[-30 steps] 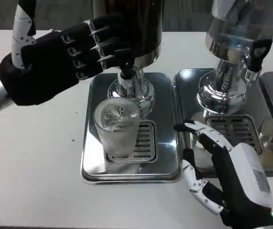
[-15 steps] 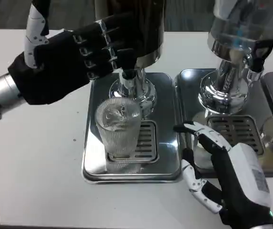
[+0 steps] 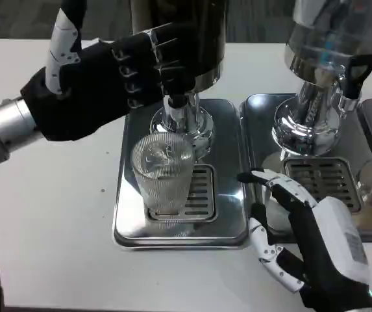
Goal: Grasp the cup under the faucet to collect the drink, then remove the cup.
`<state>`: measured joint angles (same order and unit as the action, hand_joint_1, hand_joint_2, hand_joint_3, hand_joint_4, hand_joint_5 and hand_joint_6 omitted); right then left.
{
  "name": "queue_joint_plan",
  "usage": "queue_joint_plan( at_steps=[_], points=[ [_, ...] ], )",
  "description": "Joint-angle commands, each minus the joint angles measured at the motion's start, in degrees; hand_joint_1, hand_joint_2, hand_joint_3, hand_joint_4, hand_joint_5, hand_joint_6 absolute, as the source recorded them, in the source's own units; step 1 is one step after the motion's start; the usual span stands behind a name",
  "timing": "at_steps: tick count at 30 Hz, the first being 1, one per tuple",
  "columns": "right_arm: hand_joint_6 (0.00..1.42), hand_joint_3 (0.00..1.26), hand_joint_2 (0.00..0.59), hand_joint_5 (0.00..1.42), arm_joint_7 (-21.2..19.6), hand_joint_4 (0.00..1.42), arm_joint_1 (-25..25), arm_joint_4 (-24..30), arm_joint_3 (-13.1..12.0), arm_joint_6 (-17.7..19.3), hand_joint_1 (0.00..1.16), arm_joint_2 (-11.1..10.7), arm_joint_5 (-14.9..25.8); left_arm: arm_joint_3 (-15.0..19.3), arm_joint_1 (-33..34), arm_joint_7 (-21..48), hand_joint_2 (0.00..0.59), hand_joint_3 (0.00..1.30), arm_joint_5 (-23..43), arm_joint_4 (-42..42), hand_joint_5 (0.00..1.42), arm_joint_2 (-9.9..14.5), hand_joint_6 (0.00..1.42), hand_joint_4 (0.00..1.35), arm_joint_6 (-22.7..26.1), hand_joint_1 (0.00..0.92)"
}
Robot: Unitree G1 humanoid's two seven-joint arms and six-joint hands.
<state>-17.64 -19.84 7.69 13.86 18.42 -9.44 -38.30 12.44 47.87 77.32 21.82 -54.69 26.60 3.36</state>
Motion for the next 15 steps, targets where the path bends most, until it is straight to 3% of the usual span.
queue_joint_plan(
  at_steps=[1, 15],
  points=[
    [0.3, 0.35, 0.572, 0.19, -0.5, 0.23, -0.1, 0.6, -0.3, 0.3, 0.48, 0.0, 0.7, -1.1, -0.1, 0.0, 0.042, 0.14, -1.1, 2.5, 0.06, -0.3, 0.06, 0.02, -3.1, 0.0],
    [0.3, 0.35, 0.572, 0.19, 0.3, 0.23, 0.6, 0.4, -0.3, 0.3, 0.47, -0.4, 2.1, -3.8, -3.7, -2.2, 0.042, 0.15, -4.1, 9.0, 0.06, 1.3, 0.06, 0.03, -11.8, 0.0]
  ],
)
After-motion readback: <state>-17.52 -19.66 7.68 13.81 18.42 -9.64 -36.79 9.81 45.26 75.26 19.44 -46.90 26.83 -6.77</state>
